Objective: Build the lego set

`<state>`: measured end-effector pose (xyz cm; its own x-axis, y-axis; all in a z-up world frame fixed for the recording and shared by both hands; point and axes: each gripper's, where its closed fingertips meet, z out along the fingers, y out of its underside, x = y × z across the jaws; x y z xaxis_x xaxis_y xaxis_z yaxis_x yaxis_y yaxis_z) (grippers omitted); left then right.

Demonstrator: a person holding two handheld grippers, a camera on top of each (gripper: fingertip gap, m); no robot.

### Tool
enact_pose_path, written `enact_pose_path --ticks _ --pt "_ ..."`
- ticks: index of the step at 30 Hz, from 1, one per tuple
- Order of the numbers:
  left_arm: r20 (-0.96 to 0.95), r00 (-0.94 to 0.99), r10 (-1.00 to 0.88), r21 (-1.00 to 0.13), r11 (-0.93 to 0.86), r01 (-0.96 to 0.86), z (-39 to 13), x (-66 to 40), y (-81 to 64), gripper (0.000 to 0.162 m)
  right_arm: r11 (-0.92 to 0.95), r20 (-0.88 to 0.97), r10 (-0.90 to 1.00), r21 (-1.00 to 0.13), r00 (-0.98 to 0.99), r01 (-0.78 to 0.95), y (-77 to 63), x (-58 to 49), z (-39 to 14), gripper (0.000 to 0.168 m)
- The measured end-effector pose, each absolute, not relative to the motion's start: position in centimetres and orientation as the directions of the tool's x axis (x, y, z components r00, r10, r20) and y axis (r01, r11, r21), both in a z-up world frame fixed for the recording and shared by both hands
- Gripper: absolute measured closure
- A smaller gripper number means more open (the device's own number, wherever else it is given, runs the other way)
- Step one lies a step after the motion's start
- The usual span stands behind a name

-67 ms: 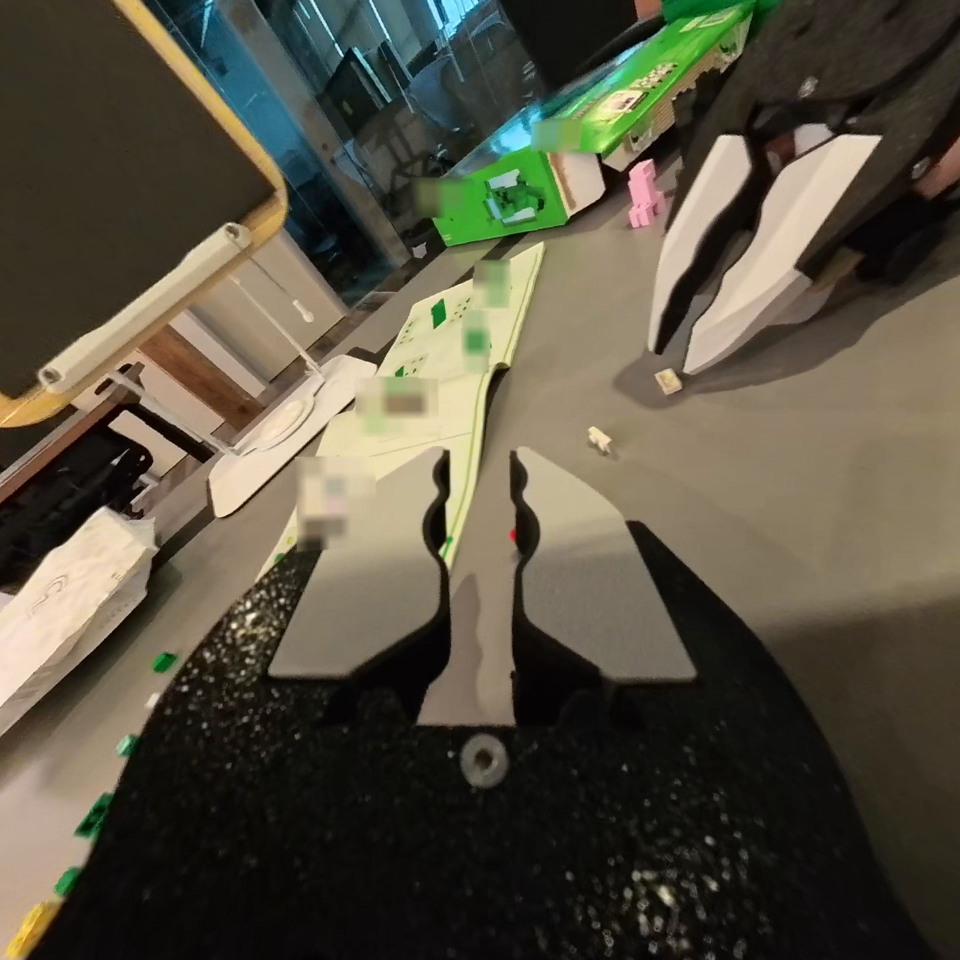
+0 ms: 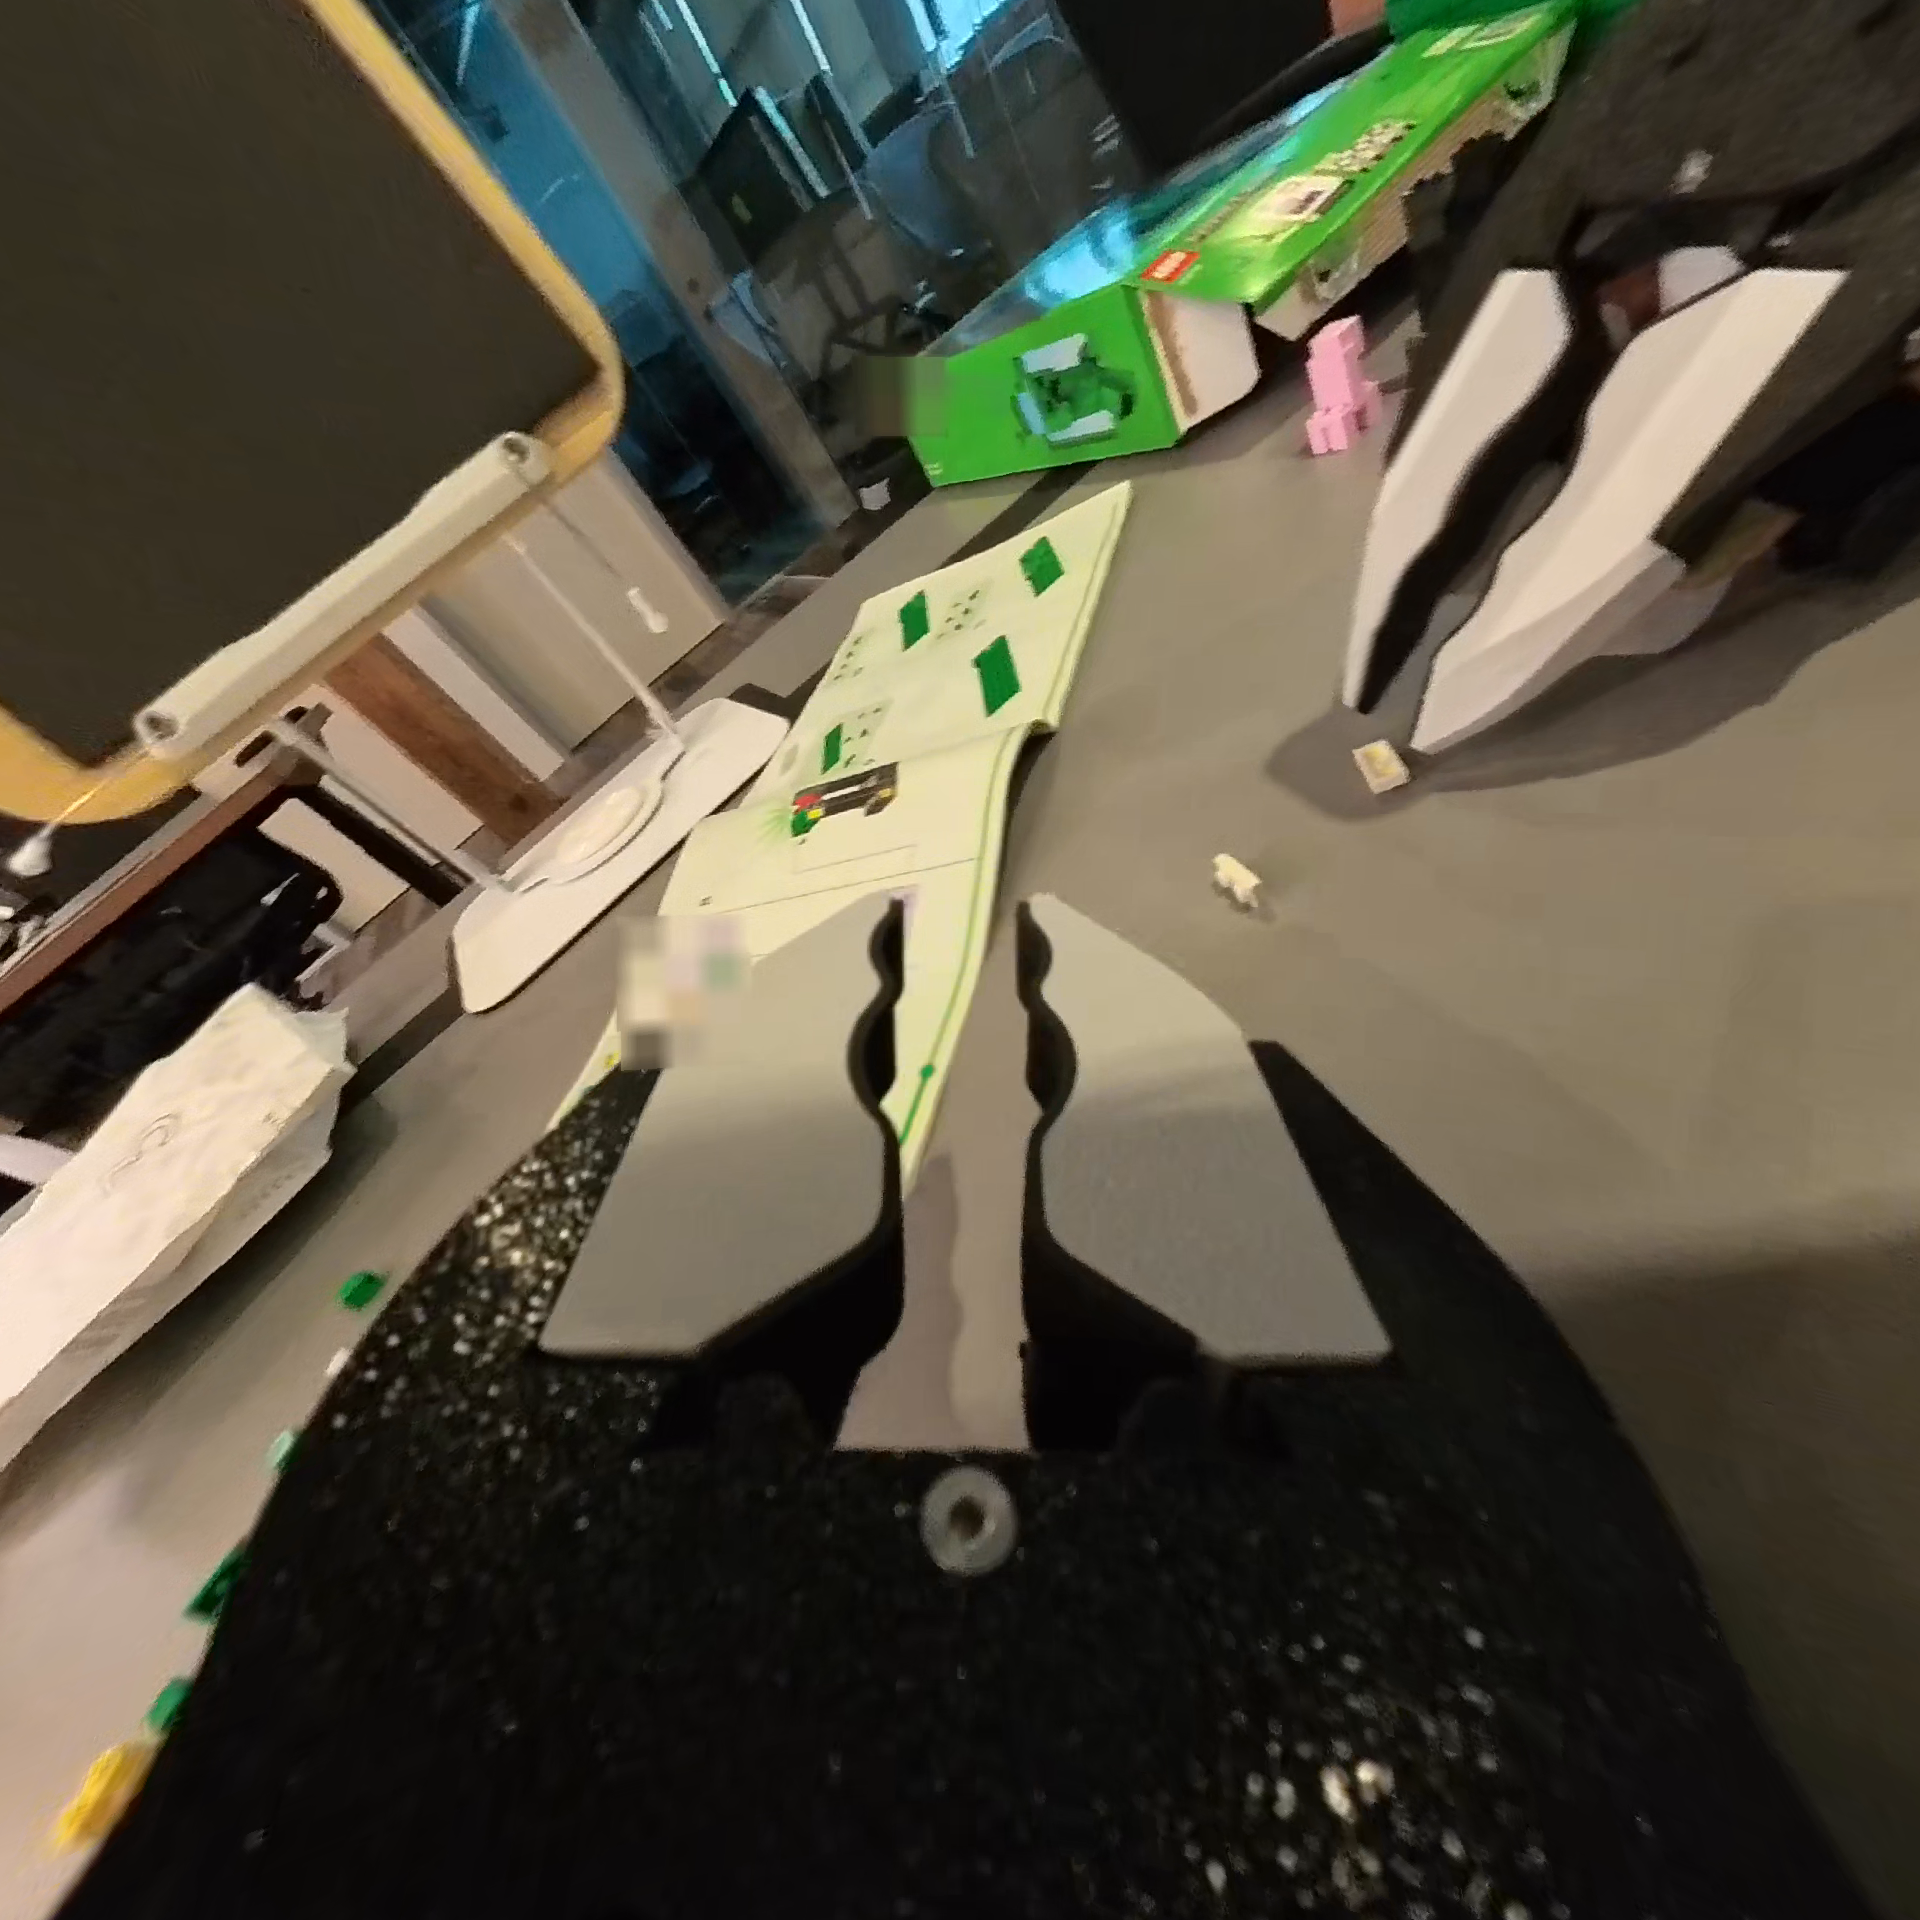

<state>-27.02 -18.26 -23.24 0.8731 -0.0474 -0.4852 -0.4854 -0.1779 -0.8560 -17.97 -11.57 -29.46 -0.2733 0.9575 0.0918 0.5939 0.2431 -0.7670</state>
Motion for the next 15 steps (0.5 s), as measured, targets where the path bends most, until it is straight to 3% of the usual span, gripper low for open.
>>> enact_pose_path --ticks 15 --pt "-0.396 0.918 0.019 -0.907 -0.162 -0.388 -22.7 -29.1 -18.8 0.147 0.247 0.077 0.952 -0.766 -0.297 0.594 -11.9 -17.9 -29.5 0.154"
